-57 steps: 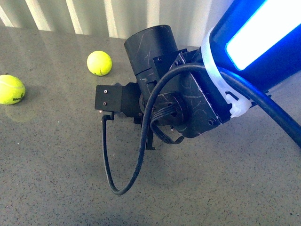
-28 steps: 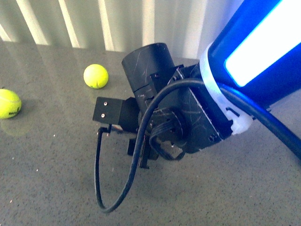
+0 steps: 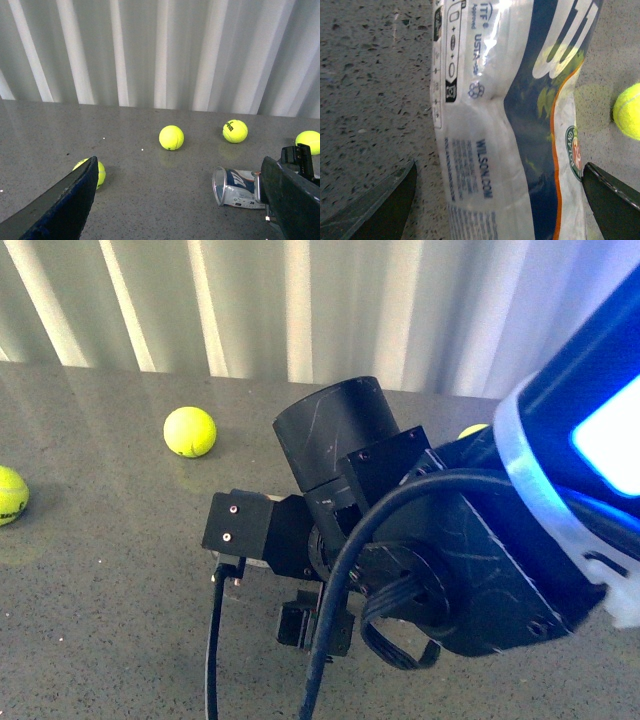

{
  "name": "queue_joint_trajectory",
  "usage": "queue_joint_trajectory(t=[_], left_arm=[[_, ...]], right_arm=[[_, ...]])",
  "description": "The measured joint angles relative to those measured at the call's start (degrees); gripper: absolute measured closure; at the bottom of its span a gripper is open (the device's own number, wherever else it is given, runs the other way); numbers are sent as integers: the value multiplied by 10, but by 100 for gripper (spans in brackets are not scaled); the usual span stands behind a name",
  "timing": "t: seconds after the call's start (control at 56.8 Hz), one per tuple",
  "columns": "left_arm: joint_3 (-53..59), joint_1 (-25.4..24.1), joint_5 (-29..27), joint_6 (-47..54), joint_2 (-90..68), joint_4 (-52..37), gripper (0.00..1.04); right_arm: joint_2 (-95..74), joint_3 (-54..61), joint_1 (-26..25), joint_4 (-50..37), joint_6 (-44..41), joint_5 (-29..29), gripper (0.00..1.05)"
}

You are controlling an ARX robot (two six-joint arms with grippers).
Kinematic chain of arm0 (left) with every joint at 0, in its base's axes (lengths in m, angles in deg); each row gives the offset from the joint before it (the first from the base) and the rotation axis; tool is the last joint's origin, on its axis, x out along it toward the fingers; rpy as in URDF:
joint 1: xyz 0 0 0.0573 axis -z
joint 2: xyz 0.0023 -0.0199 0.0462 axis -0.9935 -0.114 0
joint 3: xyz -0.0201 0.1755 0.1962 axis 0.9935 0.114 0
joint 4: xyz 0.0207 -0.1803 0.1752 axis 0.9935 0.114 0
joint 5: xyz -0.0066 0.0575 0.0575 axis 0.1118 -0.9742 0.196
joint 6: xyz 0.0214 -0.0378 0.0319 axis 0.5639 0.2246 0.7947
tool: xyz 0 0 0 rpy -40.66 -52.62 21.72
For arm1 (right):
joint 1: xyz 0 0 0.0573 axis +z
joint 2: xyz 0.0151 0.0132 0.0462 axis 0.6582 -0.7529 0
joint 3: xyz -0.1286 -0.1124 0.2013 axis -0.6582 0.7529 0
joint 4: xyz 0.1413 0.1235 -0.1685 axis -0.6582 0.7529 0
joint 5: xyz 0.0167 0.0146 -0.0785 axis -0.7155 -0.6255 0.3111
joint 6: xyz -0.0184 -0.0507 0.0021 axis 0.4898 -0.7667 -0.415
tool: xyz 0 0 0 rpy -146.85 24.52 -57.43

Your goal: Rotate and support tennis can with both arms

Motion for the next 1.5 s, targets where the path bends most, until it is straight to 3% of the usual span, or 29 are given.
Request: queue_joint_trajectory(t=[0.334,0.721,0.933,1.056,1.267,1.496], left_arm=[[0,0,0,0,0,0,7],[0,0,0,0,0,0,7],[0,0,0,0,0,0,7],[0,0,0,0,0,0,7],[0,0,0,0,0,0,7],[0,0,0,0,0,0,7]], right_arm=[[55,91,-35,-80,10,22,7],[210,268,-92,-167,85,27,7],[310,352,-149,-193,130,36,7],[380,371,-214,-228,177,106,7],[491,419,-328,-342,301,281,7],[610,522,-309,-542,353,379,7]])
